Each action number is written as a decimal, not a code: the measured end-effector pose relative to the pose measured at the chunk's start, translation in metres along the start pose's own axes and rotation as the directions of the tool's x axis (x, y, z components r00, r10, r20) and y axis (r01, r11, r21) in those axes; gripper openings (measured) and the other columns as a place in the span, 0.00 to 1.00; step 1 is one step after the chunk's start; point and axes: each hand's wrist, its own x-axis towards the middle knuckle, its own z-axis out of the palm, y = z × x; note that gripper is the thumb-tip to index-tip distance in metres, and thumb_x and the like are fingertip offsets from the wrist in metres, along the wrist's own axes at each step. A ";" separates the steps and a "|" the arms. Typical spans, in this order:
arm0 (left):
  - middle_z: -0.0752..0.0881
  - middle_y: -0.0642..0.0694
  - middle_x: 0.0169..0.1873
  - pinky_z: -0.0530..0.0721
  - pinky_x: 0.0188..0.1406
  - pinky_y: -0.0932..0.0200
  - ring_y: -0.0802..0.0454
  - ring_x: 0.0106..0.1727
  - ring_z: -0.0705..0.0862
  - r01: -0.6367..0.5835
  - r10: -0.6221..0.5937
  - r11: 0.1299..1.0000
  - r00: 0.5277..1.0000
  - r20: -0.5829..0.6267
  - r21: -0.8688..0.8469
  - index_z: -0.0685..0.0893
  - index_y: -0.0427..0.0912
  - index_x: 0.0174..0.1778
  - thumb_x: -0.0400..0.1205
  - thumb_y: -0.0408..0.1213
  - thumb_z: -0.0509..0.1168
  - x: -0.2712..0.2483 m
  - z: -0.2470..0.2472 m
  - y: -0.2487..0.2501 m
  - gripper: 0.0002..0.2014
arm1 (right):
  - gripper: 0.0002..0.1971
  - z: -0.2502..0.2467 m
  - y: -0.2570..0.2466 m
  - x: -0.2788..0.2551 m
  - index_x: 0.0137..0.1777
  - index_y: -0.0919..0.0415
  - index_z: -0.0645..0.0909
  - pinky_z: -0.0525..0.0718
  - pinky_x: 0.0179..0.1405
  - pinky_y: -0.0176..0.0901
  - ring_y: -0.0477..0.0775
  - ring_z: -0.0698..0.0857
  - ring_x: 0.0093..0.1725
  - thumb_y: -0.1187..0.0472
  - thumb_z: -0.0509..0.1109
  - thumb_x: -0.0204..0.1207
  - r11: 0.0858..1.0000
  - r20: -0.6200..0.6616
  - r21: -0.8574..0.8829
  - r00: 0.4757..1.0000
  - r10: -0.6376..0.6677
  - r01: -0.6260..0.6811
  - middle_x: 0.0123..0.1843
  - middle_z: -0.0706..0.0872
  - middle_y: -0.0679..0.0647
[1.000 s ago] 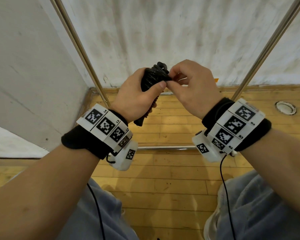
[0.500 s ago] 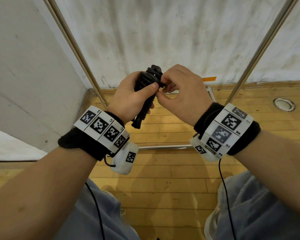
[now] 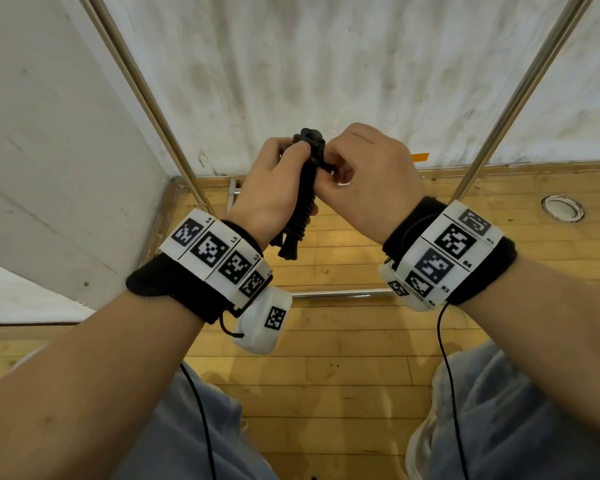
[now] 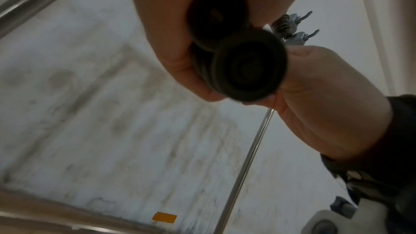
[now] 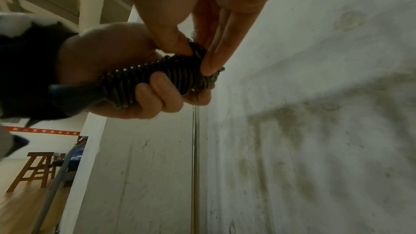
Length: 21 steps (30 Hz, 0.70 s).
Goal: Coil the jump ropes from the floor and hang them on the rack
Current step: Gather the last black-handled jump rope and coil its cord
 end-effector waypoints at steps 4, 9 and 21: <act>0.85 0.48 0.38 0.85 0.31 0.47 0.51 0.30 0.84 -0.153 0.164 0.983 0.981 -0.108 0.099 0.76 0.51 0.52 0.79 0.45 0.58 -0.001 -0.004 -0.001 0.08 | 0.05 0.006 -0.004 -0.006 0.42 0.69 0.85 0.86 0.38 0.50 0.55 0.84 0.36 0.65 0.72 0.71 0.977 0.000 0.191 0.996 0.094 -0.093 0.40 0.82 0.59; 0.87 0.47 0.44 0.86 0.46 0.39 0.49 0.42 0.86 -0.214 0.238 0.963 0.960 -0.150 0.162 0.76 0.52 0.51 0.76 0.48 0.58 -0.002 -0.006 -0.006 0.10 | 0.08 0.005 -0.005 -0.004 0.41 0.56 0.89 0.82 0.43 0.40 0.45 0.83 0.40 0.54 0.72 0.74 0.840 0.118 0.372 0.918 0.379 -0.395 0.38 0.85 0.48; 0.85 0.59 0.41 0.83 0.46 0.61 0.65 0.44 0.83 -0.341 0.400 0.888 0.904 -0.153 0.309 0.80 0.49 0.53 0.78 0.47 0.60 -0.002 0.000 -0.008 0.12 | 0.11 0.004 -0.002 0.002 0.34 0.66 0.83 0.89 0.44 0.44 0.50 0.87 0.32 0.69 0.66 0.78 0.209 0.403 0.720 0.645 0.649 -0.661 0.29 0.86 0.55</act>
